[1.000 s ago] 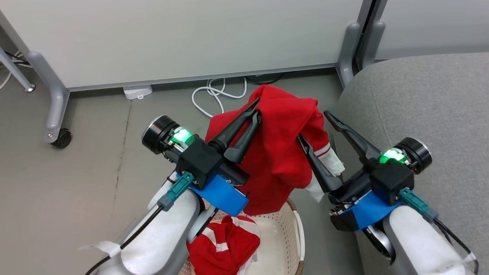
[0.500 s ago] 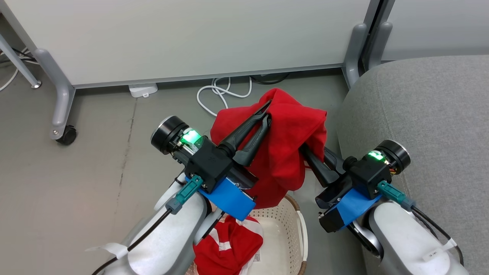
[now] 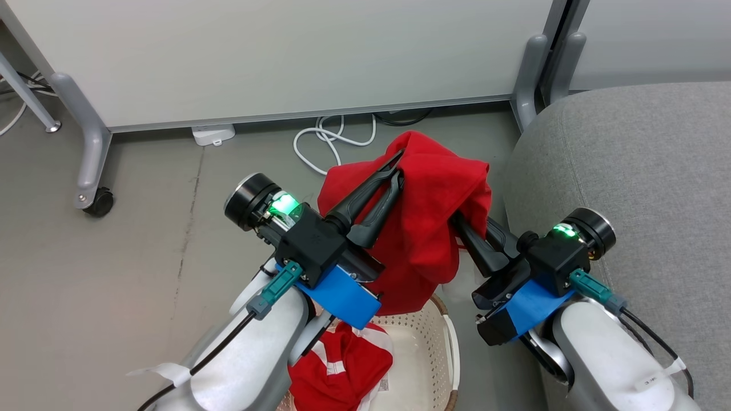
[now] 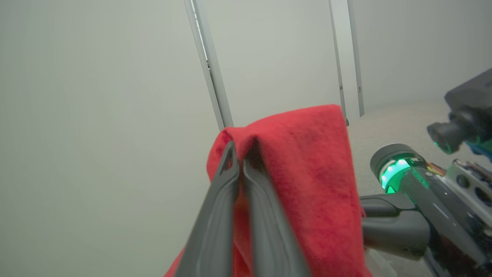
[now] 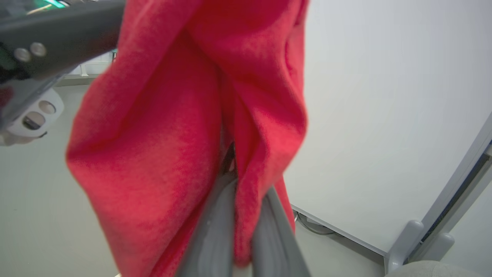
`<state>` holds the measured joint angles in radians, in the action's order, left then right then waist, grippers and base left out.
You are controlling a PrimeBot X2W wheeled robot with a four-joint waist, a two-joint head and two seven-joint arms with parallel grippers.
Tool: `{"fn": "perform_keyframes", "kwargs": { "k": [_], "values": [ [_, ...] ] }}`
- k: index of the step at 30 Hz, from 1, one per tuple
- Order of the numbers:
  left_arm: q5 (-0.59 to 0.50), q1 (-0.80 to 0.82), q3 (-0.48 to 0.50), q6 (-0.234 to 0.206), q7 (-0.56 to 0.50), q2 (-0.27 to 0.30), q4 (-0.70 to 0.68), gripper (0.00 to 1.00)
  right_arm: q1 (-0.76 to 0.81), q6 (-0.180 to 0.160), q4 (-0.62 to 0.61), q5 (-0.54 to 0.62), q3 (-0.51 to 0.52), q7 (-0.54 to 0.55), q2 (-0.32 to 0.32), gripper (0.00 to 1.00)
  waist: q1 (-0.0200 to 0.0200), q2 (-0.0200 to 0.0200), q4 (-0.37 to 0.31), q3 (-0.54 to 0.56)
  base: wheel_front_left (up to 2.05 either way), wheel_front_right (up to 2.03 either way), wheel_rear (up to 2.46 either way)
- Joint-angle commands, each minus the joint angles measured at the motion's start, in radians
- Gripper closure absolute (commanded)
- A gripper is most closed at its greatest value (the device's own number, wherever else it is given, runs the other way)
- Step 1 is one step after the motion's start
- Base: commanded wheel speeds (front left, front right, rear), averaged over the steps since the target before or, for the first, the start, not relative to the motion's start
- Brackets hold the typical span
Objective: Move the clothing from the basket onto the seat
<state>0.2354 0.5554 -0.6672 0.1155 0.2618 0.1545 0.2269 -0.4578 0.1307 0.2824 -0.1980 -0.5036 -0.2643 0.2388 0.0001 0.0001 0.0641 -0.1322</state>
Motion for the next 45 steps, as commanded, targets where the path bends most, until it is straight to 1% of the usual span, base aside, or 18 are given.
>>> {"fn": "perform_keyframes", "kwargs": {
  "k": [1, 10, 11, 12, 24, 28, 36, 45],
  "values": [
    [-0.005, -0.012, 0.002, 0.006, 0.005, 0.000, 0.002, 1.00, 0.012, 0.000, -0.004, -0.002, 0.005, 0.000, -0.003, 1.00, -0.0001, -0.0001, 0.000, 0.000, 0.00, 0.00, 0.00],
    [-0.005, -0.015, 0.005, 0.007, 0.005, 0.000, 0.010, 1.00, 0.018, 0.000, -0.013, 0.000, 0.013, 0.000, -0.008, 1.00, -0.0001, -0.0001, -0.001, 0.002, 0.00, 0.00, 0.00],
    [-0.001, -0.016, 0.006, 0.007, 0.005, -0.002, 0.011, 0.53, 0.019, 0.000, -0.014, 0.000, 0.015, 0.000, -0.008, 1.00, -0.0001, -0.0001, -0.001, 0.002, 0.00, 0.00, 0.00],
    [0.000, -0.017, 0.007, 0.007, 0.005, -0.004, 0.012, 0.00, 0.020, 0.000, -0.016, 0.000, 0.017, 0.000, -0.009, 1.00, -0.0001, -0.0001, -0.001, 0.002, 0.00, 0.00, 0.00],
    [-0.008, -0.023, 0.015, 0.008, 0.004, -0.003, 0.030, 0.00, 0.035, 0.000, -0.029, 0.000, 0.061, 0.000, -0.014, 1.00, -0.0001, -0.0001, -0.011, 0.011, 0.00, 0.00, 0.00],
    [-0.016, -0.030, 0.020, 0.001, 0.004, 0.002, 0.029, 0.00, 0.049, 0.000, -0.033, 0.001, 0.084, 0.000, -0.019, 1.00, -0.0001, -0.0001, -0.025, 0.011, 0.00, 0.00, 0.00],
    [-0.018, -0.038, 0.015, -0.002, 0.004, 0.008, 0.031, 0.00, 0.076, 0.000, -0.066, 0.013, 0.153, 0.000, -0.037, 1.00, -0.0001, -0.0001, -0.088, -0.019, 0.00, 0.00, 0.00],
    [-0.027, -0.007, 0.002, 0.002, 0.004, 0.014, 0.036, 0.00, 0.099, 0.000, -0.110, 0.027, 0.240, 0.000, -0.061, 1.00, -0.0001, -0.0001, -0.177, -0.072, 0.00, 0.00, 0.00]
  ]
}}
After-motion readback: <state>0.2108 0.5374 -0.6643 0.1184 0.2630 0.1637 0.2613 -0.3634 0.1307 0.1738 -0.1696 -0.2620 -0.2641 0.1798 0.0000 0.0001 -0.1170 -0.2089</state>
